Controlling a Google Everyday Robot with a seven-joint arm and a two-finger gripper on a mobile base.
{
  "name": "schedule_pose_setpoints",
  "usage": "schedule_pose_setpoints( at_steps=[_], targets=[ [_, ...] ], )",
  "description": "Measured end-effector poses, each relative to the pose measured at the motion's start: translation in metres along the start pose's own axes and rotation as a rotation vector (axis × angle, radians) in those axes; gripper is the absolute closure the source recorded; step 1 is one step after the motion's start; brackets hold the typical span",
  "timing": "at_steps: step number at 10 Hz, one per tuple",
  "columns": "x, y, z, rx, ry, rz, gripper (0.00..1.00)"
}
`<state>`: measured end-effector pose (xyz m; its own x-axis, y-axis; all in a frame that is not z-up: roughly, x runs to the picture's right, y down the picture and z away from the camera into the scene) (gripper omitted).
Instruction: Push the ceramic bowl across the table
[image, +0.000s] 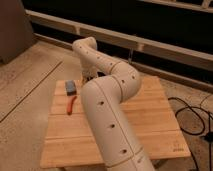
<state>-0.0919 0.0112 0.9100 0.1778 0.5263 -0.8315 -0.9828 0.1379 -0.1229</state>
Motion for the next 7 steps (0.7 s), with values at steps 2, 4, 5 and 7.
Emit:
schedule_pose_setpoints(
  at_steps=[2,4,5,7],
  targets=[
    [0.0109,0.003,0.0126,0.005,0.069,-0.005,0.35],
    [0.0109,0.0014,0.0126,0.004,0.071,-0.003,0.35],
    [0.0108,0.0031,0.0133,0.005,0.071,-0.005,0.35],
    [0.0108,0.0008,0.0132,0.004,0.071,-0.002,0.35]
  ],
)
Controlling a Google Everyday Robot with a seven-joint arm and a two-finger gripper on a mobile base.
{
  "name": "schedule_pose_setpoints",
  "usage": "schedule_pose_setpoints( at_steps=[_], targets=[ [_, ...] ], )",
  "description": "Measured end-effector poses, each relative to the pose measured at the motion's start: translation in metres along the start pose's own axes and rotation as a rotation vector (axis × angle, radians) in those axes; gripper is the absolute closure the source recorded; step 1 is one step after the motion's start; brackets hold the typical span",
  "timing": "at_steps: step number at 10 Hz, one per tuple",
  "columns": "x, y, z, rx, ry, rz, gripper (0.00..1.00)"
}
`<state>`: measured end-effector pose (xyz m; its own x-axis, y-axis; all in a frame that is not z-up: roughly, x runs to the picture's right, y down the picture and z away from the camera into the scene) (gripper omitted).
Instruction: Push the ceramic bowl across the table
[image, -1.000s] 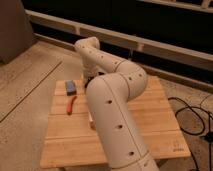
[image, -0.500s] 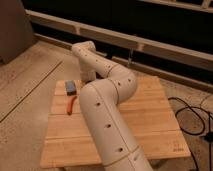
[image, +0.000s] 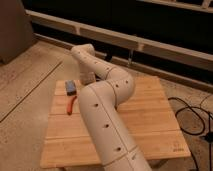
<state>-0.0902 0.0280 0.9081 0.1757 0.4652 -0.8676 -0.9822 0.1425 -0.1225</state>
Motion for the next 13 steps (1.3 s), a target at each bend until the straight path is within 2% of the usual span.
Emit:
schedule_pose_setpoints(
  at_steps=[7,10,13],
  targets=[
    [-0.002,0.002,0.001,0.0,-0.003,-0.006,0.35],
    [0.012,0.007,0.013,0.018,0.018,-0.033,0.35],
    [0.032,0.005,0.019,0.019,0.024,-0.024,0.35]
  ],
)
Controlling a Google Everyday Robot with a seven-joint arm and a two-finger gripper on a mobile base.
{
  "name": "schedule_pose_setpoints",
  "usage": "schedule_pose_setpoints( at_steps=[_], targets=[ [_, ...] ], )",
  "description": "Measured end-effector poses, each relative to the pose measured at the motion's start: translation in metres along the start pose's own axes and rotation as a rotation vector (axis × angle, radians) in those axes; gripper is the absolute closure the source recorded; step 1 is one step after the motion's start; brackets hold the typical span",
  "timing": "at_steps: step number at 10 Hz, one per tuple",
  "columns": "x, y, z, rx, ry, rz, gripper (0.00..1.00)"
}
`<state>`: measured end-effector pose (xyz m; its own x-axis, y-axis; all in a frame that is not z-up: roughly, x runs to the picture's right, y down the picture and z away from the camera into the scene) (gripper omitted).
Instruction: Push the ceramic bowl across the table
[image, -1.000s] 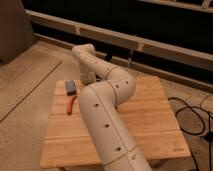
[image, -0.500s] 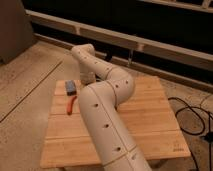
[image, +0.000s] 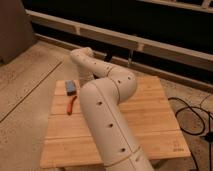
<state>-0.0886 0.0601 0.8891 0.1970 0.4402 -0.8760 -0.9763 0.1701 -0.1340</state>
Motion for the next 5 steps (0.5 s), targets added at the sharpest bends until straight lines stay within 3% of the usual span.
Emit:
schedule_pose_setpoints(
  at_steps=[1,3,5],
  targets=[
    [0.005,-0.002,0.004,-0.002,0.008,0.004,0.35],
    [0.019,-0.01,0.025,-0.027,0.074,0.025,0.35],
    [0.018,-0.03,0.05,-0.027,0.133,0.066,0.35]
  ],
)
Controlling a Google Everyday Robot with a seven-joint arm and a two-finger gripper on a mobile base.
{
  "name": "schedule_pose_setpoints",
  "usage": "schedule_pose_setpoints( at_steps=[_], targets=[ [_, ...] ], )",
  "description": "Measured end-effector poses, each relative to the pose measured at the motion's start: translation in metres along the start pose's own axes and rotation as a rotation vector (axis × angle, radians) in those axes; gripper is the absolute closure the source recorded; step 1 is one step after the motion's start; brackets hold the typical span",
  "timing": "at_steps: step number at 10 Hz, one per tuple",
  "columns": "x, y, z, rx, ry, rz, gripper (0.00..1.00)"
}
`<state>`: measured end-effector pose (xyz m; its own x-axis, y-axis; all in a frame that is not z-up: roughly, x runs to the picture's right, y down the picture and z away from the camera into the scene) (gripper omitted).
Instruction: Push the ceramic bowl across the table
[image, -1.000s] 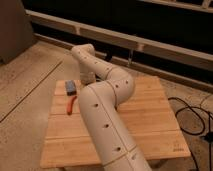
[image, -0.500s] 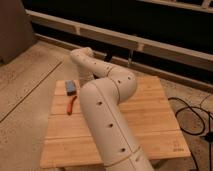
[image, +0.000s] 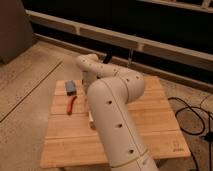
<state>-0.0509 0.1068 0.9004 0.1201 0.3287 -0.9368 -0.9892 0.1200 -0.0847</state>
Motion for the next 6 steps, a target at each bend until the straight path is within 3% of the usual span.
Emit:
schedule_pose_setpoints(
  at_steps=[2,6],
  targets=[
    [-0.019,-0.008,0.001,0.022,-0.016,-0.02,0.35],
    [-0.065,0.013,-0.023,0.047,-0.159,-0.194,0.35]
  ],
)
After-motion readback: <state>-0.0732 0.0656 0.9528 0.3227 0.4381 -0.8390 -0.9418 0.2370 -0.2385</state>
